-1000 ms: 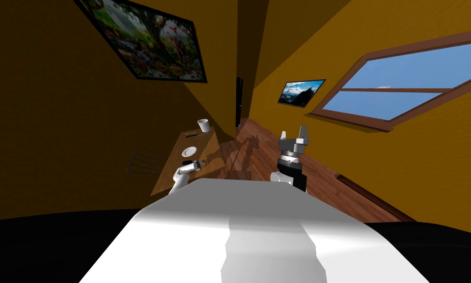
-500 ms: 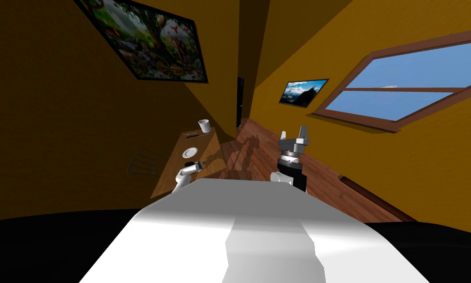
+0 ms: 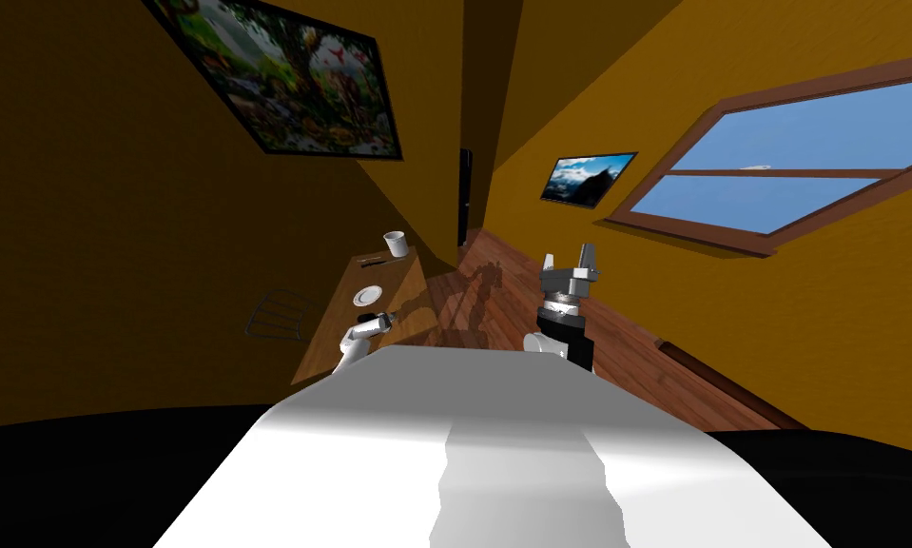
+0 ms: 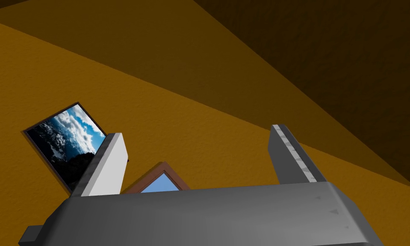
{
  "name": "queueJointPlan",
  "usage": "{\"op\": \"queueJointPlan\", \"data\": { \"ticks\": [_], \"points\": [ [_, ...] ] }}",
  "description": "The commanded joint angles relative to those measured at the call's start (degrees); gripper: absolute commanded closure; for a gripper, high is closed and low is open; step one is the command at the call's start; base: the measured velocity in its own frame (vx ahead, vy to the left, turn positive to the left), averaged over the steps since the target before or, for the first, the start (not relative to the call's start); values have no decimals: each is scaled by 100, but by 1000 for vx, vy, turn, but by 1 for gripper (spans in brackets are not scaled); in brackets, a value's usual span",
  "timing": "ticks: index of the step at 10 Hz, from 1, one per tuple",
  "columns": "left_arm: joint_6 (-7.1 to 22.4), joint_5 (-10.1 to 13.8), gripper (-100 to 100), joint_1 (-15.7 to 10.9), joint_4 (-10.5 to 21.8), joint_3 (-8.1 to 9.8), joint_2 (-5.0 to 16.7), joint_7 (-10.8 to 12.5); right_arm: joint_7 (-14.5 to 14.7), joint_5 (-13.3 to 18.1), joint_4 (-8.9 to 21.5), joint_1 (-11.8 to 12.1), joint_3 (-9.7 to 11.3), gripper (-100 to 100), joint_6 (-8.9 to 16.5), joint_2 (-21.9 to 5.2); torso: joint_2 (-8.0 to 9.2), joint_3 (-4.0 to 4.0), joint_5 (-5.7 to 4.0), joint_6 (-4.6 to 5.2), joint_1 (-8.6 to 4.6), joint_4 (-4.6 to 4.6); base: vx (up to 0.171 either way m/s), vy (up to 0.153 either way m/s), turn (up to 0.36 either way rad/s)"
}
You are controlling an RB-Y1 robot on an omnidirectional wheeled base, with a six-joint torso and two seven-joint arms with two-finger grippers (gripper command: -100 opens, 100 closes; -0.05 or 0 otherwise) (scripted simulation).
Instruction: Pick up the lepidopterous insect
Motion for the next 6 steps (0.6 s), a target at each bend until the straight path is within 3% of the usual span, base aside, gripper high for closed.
{"op": "queueJointPlan", "data": {
  "ticks": [1,2,4,5,6],
  "points": [
    [0,0,0,0,0,0,0,0,0,0,0,0,0,0,0,0,0,0,0,0,0,0,0,0,0],
    [187,43,100,14,-140,33,50,1,0,0,0,0,0,0,0,0,0,0,0,0,1,0,-48,-39,-22],
    [372,70,100,32,-311,68,99,4,0,0,0,-1,1,0,0,1,21,11,-2,-1,-19,3,-59,-52,-13],
    [301,54,100,22,-263,57,84,3,0,0,0,-1,1,0,0,1,23,12,-1,-2,-17,3,-27,-19,1],
    [326,54,0,26,-278,58,86,4,0,0,0,0,0,0,0,0,14,7,2,-2,-6,1,-5,-5,1]
  ]
}}
